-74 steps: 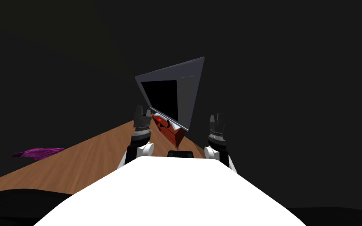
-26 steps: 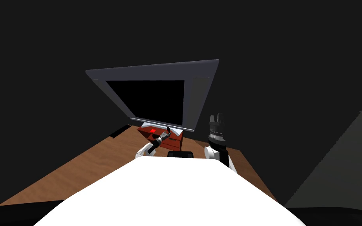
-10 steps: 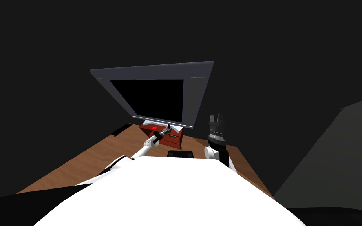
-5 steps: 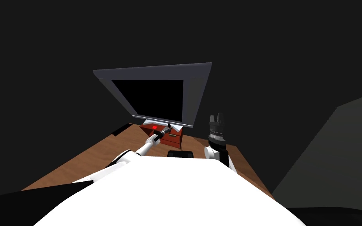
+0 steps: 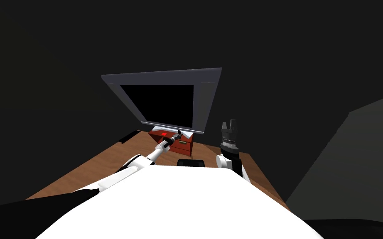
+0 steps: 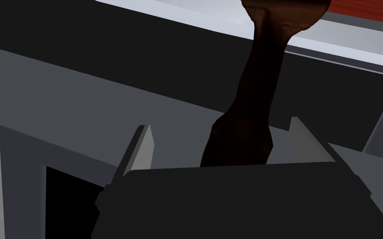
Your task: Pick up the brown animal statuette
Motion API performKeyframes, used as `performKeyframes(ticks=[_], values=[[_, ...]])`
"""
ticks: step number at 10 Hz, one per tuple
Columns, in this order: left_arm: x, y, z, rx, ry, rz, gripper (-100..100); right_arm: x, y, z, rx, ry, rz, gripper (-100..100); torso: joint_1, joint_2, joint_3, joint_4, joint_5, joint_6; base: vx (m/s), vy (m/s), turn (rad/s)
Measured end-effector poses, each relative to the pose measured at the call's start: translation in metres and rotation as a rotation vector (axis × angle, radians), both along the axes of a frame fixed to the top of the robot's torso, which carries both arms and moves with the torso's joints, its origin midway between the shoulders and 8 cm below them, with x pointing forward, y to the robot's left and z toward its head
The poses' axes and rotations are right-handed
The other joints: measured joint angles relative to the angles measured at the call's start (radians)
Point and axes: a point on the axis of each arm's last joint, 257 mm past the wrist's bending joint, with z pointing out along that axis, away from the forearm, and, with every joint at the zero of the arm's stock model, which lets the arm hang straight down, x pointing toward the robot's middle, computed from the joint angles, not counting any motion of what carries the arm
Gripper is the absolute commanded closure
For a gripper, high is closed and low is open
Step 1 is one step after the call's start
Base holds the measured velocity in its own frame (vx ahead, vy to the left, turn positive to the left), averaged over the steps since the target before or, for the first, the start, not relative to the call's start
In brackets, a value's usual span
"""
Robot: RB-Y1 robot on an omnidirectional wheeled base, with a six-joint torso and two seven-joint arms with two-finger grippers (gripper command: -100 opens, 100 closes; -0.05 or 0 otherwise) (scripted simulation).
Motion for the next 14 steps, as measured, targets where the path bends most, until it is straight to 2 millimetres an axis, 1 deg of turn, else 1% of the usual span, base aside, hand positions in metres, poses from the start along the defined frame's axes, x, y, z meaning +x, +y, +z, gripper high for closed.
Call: performKeyframes(ticks=[1,2,3,7,8,9,12,14], values=[[0.008,-0.004,0.004,-0.008,-0.008,-0.002,-100,0.000,0.000,0.000,0.000,0.000,0.000,0,0.000,0.001,0.000,0.000,0.000,0.000,-0.039,-0.003,-0.011],[0.009,-0.004,0.004,-0.006,-0.006,-0.004,-100,0.000,0.000,0.000,0.000,0.000,0.000,0,0.000,0.001,0.001,0.000,0.000,0.000,-0.015,-0.002,-0.001],[0.009,-0.004,0.003,-0.006,-0.004,-0.004,100,0.000,0.000,0.000,0.000,0.000,0.000,0,0.000,0.001,0.000,0.000,0.000,0.000,0.000,0.000,0.000],[0.009,-0.004,0.003,-0.004,-0.004,-0.004,100,0.000,0.000,0.000,0.000,0.000,0.000,0,0.000,0.000,0.000,0.000,0.000,0.000,0.000,0.000,0.000],[0.009,-0.004,0.003,-0.005,-0.004,-0.004,0,0.000,0.000,0.000,0.000,0.000,0.000,0,0.000,0.000,0.000,0.000,0.000,0.000,0.000,0.000,0.000],[0.009,-0.004,0.003,-0.005,-0.004,-0.004,100,0.000,0.000,0.000,0.000,0.000,0.000,0,0.000,0.000,0.000,0.000,0.000,0.000,0.041,-0.002,0.001],[-0.007,0.004,-0.008,0.006,0.016,0.006,100,0.000,0.000,0.000,0.000,0.000,0.000,0,0.001,-0.004,-0.003,-0.002,0.000,-0.002,0.053,0.003,0.006],[-0.016,0.008,-0.012,0.010,0.020,0.010,100,0.000,0.000,0.000,0.000,0.000,0.000,0,0.003,-0.006,-0.005,-0.004,0.000,-0.003,0.053,0.004,0.001]])
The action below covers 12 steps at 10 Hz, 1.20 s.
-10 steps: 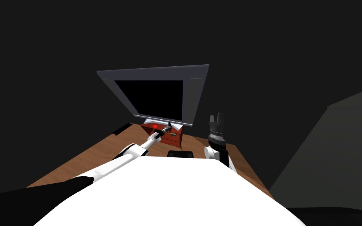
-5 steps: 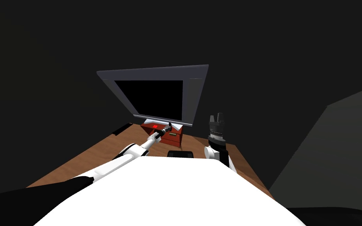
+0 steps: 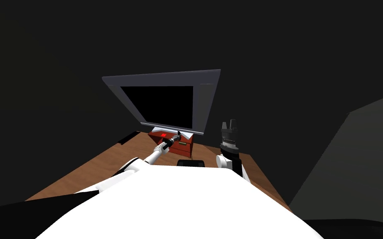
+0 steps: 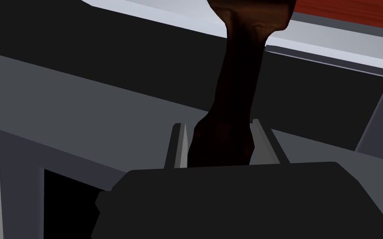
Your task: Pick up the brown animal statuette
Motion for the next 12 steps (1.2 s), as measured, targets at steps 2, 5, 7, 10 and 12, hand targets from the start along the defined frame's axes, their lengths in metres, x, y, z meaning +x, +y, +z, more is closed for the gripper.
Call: performKeyframes(ticks=[2,5,7,10,12], values=[[-0.006,0.001,0.001,0.000,-0.005,-0.002,100,0.000,0.000,0.000,0.000,0.000,0.000,0,0.002,0.000,-0.001,-0.001,0.000,-0.001,0.024,0.002,0.005],[-0.026,0.007,-0.005,0.006,0.001,0.001,100,0.000,0.000,0.000,0.000,0.000,0.000,0,0.003,-0.002,-0.003,-0.003,0.001,-0.002,0.048,0.001,0.004],[-0.032,0.004,-0.001,0.004,-0.004,-0.003,100,0.000,0.000,0.000,0.000,0.000,0.000,0,0.004,-0.002,-0.003,-0.004,0.001,-0.002,0.026,0.002,0.002],[-0.044,0.004,0.000,0.004,-0.005,-0.005,100,0.000,0.000,0.000,0.000,0.000,0.000,0,0.004,-0.001,-0.003,-0.004,0.001,-0.002,0.035,0.001,0.004],[-0.055,0.004,-0.001,0.004,0.000,-0.004,100,0.000,0.000,0.000,0.000,0.000,0.000,0,0.005,-0.002,-0.003,-0.004,0.001,-0.003,0.029,0.004,0.008]])
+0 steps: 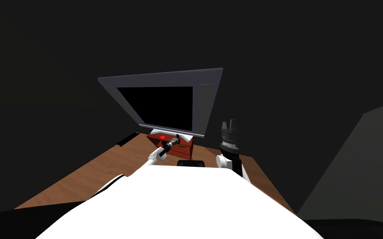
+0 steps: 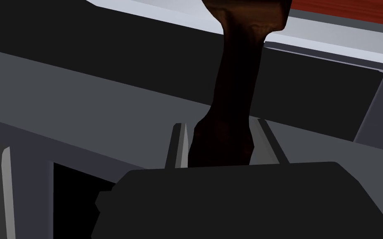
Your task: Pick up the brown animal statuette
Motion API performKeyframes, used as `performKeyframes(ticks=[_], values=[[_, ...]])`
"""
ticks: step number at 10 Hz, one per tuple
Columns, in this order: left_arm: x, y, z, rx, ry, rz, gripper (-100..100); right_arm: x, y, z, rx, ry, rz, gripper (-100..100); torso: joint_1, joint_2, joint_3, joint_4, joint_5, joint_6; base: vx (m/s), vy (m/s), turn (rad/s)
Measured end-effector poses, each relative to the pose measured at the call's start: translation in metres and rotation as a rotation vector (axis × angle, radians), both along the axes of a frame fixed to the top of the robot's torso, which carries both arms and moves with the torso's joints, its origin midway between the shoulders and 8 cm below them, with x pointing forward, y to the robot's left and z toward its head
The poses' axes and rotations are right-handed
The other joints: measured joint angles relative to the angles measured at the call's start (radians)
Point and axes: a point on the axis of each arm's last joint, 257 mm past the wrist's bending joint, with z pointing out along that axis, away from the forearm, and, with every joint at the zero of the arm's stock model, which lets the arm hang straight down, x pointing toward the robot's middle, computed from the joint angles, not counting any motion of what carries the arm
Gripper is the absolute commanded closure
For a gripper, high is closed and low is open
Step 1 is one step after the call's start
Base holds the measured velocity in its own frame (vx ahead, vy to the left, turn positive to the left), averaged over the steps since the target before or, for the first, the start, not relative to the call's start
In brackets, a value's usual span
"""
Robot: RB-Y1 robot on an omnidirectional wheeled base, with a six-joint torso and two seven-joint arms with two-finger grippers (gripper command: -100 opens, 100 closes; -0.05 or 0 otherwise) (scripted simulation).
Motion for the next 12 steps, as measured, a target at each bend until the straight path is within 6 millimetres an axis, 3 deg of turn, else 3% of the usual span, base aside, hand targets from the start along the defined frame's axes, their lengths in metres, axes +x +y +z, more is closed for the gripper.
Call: performKeyframes(ticks=[11,12], values=[[-0.042,-0.009,0.012,-0.011,-0.001,-0.009,100,0.000,0.000,0.000,0.000,0.000,0.000,0,-0.001,0.002,0.002,0.001,0.000,0.000,0.026,0.001,0.002],[-0.042,-0.010,0.014,-0.012,-0.003,-0.010,0,0.000,0.000,0.000,0.000,0.000,0.000,0,0.000,0.003,0.002,0.001,0.000,0.000,0.000,0.000,0.000]])
